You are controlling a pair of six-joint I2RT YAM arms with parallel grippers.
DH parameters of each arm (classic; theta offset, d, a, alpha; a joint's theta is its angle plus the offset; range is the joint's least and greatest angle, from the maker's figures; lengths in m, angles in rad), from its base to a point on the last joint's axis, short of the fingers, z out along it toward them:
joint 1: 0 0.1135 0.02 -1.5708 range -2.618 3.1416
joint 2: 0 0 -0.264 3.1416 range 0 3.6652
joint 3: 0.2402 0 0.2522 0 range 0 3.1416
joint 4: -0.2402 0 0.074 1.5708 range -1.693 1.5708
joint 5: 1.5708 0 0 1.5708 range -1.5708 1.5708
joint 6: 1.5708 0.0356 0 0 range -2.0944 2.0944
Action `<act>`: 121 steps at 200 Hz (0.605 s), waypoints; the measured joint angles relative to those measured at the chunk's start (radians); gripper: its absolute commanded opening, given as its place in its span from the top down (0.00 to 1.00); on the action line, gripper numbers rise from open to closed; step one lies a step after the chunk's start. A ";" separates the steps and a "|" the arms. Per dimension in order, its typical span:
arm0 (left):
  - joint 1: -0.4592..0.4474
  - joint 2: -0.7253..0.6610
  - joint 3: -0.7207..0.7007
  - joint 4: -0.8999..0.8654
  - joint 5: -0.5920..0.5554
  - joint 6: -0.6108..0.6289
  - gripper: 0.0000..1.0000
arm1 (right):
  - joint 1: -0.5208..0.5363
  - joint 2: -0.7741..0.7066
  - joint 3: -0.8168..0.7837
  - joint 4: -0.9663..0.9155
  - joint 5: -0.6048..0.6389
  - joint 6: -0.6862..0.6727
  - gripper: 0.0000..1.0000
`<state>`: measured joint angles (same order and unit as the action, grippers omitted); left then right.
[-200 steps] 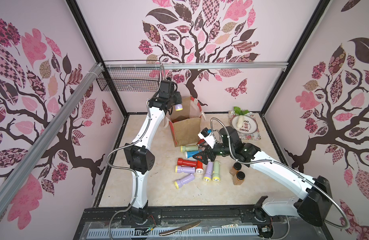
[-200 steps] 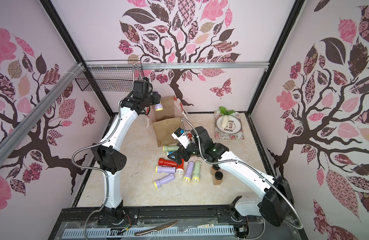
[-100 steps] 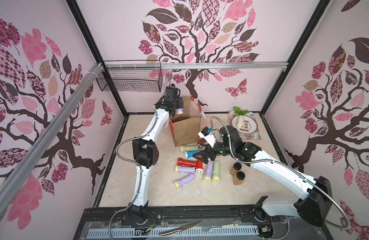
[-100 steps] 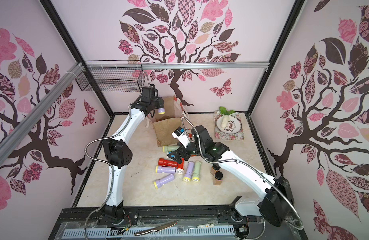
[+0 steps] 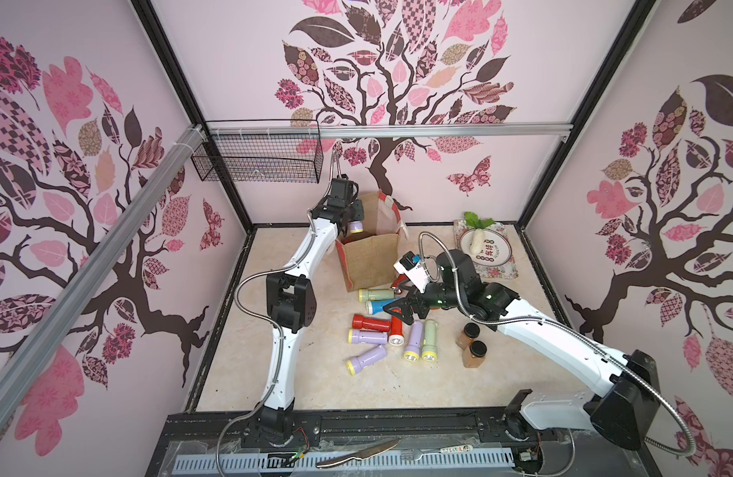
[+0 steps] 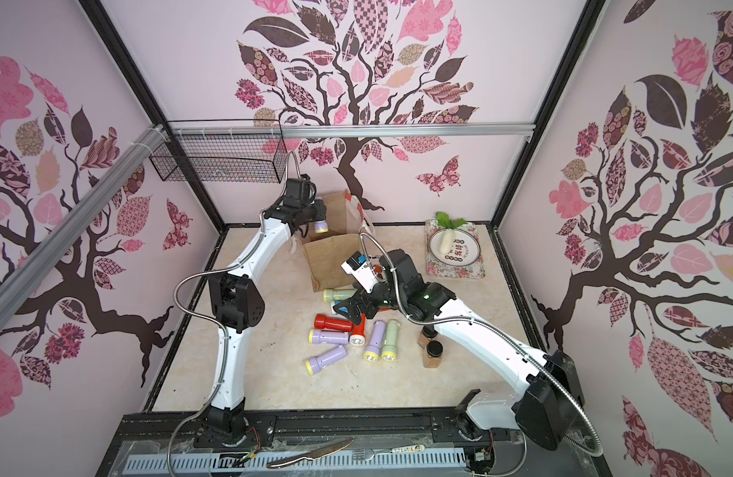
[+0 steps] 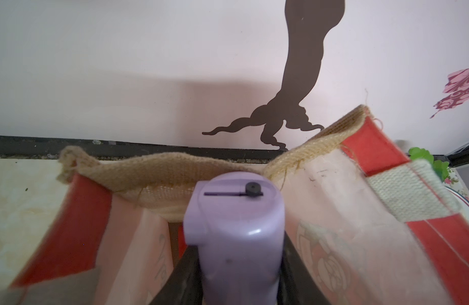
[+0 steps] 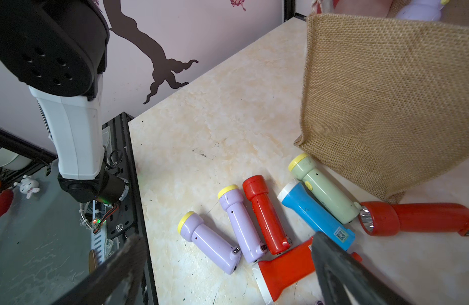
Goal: Put the flashlights into the tote bags
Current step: Place the flashlight in the canvas bag.
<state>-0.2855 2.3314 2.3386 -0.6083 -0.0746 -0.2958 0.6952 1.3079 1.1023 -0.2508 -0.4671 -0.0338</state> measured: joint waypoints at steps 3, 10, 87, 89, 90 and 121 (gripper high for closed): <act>0.000 0.000 -0.002 0.000 0.000 0.000 0.76 | 0.000 0.000 0.000 0.000 0.001 0.000 0.00; 0.000 0.000 -0.006 0.001 0.000 0.000 0.72 | 0.000 0.000 0.000 0.000 0.003 0.000 0.00; 0.001 -0.004 -0.013 0.024 0.003 0.006 0.33 | 0.000 0.000 0.000 0.000 0.025 -0.002 0.00; 0.001 -0.005 -0.013 0.024 0.003 0.004 0.32 | 0.000 0.000 0.000 0.000 0.026 -0.002 0.00; 0.001 -0.005 -0.013 0.024 0.002 0.003 0.32 | 0.000 0.000 0.000 0.000 0.026 -0.002 0.00; 0.002 -0.036 -0.018 0.029 0.006 0.009 0.30 | 0.000 0.000 0.006 0.001 0.041 -0.012 0.00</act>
<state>-0.2836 2.2955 2.3211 -0.5797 -0.0689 -0.2871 0.6952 1.3079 1.1084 -0.2501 -0.4263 -0.0460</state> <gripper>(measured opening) 0.696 0.997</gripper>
